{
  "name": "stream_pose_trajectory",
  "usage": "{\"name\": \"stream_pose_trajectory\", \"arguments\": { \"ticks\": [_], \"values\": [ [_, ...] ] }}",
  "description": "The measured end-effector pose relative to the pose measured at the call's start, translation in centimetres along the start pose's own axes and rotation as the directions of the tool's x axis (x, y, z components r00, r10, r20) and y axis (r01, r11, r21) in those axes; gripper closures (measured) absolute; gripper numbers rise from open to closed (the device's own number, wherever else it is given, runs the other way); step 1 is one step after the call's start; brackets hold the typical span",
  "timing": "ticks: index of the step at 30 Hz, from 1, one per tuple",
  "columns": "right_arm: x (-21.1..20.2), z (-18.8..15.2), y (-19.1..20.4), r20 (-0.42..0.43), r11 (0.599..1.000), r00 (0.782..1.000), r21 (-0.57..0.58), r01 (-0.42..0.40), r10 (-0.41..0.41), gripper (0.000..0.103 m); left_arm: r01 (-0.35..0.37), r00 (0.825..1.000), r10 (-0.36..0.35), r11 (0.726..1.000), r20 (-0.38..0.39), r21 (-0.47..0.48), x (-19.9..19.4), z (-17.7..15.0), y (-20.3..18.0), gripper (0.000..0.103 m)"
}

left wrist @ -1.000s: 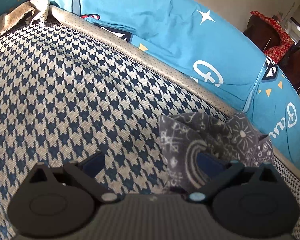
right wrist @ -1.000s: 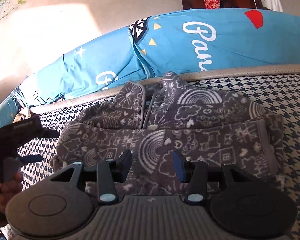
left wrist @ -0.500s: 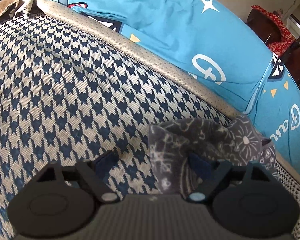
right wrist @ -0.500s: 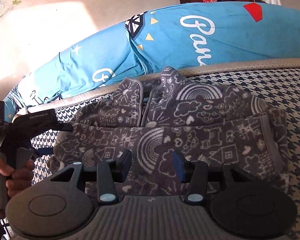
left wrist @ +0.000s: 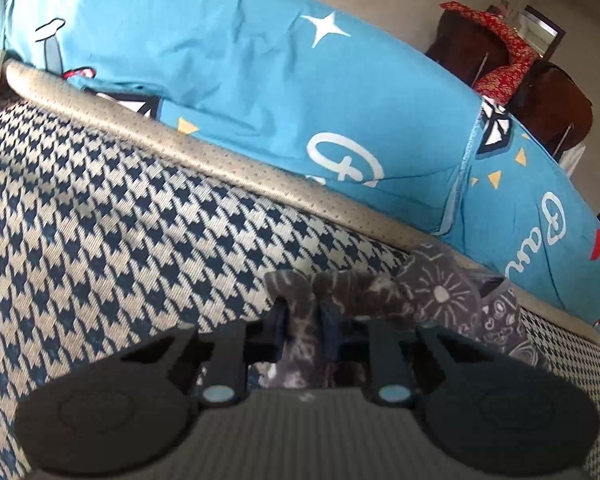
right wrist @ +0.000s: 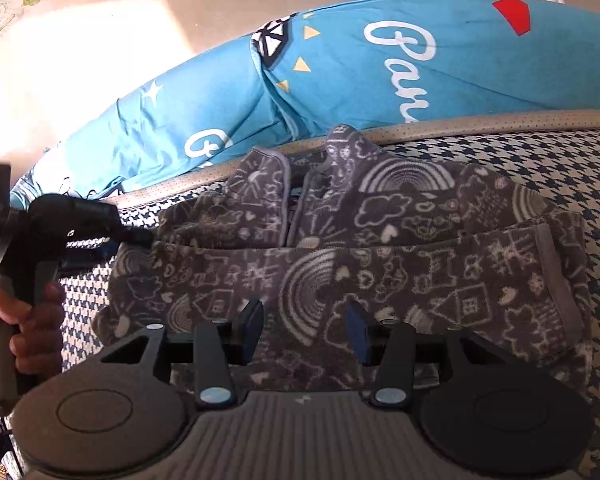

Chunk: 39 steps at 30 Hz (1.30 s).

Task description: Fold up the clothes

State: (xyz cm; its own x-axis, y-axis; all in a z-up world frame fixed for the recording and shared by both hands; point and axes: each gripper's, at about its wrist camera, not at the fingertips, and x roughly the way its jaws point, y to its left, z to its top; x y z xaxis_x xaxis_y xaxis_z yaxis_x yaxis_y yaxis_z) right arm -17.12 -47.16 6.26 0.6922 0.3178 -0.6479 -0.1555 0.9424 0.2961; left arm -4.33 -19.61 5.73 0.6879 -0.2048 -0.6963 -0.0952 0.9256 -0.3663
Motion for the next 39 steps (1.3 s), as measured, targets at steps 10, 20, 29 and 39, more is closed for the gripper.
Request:
{"name": "stream_pose_trajectory", "arguments": {
  "ticks": [10,20,29,39],
  "values": [
    [-0.4,-0.2,3.4,0.016,0.971,0.977,-0.123,-0.207,0.210,0.057,0.046,0.997,-0.045,0.999,-0.059,0.014,1.3,0.8,0.6,0.084],
    [-0.5,-2.3,7.4,-0.091,0.858,0.886,-0.223,-0.463,0.455,0.058,0.070,0.992,-0.067,0.997,-0.104,0.022,1.4,1.2,1.4,0.083],
    [2.8,-4.1,10.4,-0.116,0.877,0.903,-0.217,-0.429,0.413,0.058,0.073,0.989,-0.066,0.996,-0.129,0.053,1.2,1.6,1.4,0.080],
    [5.9,-3.6,11.0,-0.065,0.940,0.942,-0.074,-0.334,0.330,0.058,0.067,0.989,-0.057,0.996,-0.140,0.065,1.1,1.7,1.5,0.078]
  ]
}}
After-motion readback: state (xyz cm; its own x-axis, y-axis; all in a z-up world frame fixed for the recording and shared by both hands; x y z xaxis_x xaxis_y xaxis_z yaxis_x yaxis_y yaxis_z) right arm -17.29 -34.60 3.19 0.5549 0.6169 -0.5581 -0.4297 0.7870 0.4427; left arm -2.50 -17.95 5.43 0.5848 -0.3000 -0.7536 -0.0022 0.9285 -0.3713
